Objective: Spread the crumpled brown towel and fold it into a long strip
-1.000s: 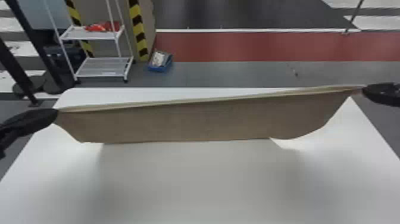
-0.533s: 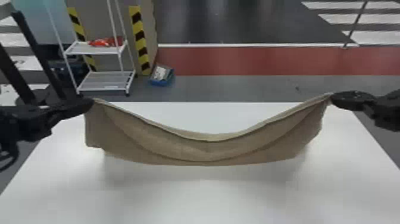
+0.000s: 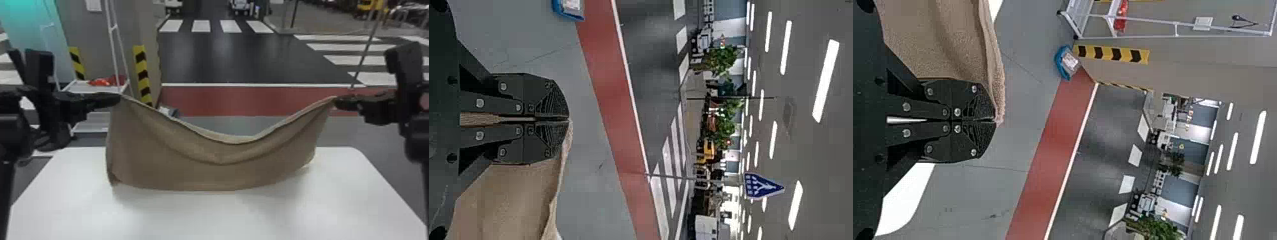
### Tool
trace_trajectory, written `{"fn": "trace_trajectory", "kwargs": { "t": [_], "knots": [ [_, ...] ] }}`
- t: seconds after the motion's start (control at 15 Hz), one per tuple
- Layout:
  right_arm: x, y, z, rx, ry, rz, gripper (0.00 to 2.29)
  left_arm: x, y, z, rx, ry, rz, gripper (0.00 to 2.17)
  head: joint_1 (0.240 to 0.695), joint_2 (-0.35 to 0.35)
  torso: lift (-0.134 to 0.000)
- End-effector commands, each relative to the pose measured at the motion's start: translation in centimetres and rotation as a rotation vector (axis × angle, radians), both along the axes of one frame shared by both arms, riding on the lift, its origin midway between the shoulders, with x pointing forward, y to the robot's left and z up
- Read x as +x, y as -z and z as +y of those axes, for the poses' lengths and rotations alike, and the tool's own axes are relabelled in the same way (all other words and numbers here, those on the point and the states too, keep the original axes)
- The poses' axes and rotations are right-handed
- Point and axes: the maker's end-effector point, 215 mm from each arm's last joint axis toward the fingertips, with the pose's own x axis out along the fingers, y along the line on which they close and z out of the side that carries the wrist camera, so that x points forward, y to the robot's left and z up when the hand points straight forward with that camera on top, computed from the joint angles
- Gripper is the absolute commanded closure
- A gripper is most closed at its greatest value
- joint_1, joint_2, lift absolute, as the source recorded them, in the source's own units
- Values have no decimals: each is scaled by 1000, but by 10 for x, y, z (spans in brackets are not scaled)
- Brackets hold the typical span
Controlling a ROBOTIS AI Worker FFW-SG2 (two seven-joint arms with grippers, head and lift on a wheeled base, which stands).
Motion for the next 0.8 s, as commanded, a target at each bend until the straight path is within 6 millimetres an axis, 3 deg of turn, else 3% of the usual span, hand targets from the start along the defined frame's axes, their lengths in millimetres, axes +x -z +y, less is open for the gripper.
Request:
{"fn": "trace_trajectory", "kwargs": {
  "t": [0.0, 0.07, 0.2, 0.27, 0.4, 0.47, 0.53, 0.6, 0.73],
  "knots": [
    [7, -32, -3, 18, 3, -41, 2253, 9, -27, 10, 10, -9, -40, 1085, 430, -21, -125],
    [3, -33, -2, 40, 0, -37, 2253, 5, -31, 9, 1, 0, -47, 1085, 411, -22, -125],
    [-15, -33, -14, 54, 14, -31, 2253, -16, -38, 32, -22, -27, -56, 1085, 374, -17, -125],
    [-30, -26, -24, 77, 26, -18, 2253, -33, -36, 39, -43, -28, -57, 1085, 371, -15, -125],
    [-74, 9, -42, 85, 32, 31, 2253, -78, -13, 64, -73, -62, -53, 1085, 382, -12, -125],
    [-93, 22, -51, 87, 38, 43, 2256, -98, 3, 76, -84, -75, -39, 1085, 398, -10, -125],
    [-118, 40, -54, 115, 22, 70, 2253, -123, 16, 88, -75, -80, -27, 1085, 447, -5, -125],
    [-150, 61, -53, 124, -12, 104, 2256, -150, 39, 98, -80, -88, 2, 1085, 480, -1, -125],
    [-195, 104, -45, 62, -60, 143, 2253, -195, 82, 106, -69, -78, 54, 1085, 554, 11, -125]
  ]
}}
